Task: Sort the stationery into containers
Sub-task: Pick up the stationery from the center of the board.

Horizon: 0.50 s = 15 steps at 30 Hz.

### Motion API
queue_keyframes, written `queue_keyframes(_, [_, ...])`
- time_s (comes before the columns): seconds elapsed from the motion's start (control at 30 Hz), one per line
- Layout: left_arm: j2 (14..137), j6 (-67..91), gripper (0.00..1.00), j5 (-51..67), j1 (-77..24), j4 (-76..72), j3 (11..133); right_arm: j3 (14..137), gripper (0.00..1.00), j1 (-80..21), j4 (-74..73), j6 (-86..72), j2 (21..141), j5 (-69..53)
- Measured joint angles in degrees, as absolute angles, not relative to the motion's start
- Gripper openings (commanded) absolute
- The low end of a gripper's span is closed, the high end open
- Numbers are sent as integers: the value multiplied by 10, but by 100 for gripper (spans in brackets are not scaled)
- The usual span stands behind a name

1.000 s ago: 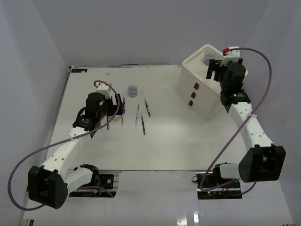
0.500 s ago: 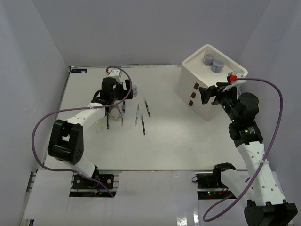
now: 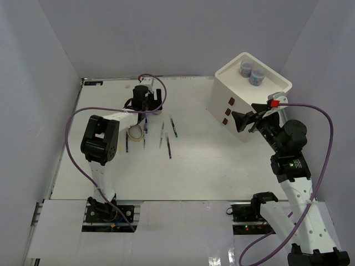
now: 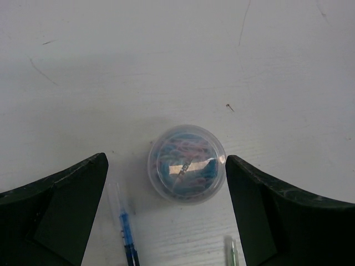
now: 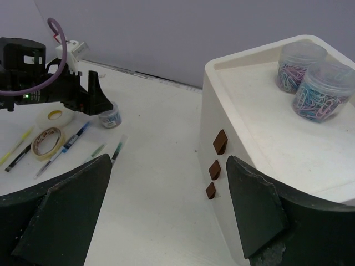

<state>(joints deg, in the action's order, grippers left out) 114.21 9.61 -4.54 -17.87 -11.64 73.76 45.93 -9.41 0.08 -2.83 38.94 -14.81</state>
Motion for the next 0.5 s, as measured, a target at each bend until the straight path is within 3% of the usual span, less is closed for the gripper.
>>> queue_keyframes(0.5, [1180, 34, 96, -72, -205, -136, 759, 451, 90, -99, 1, -24, 387, -156])
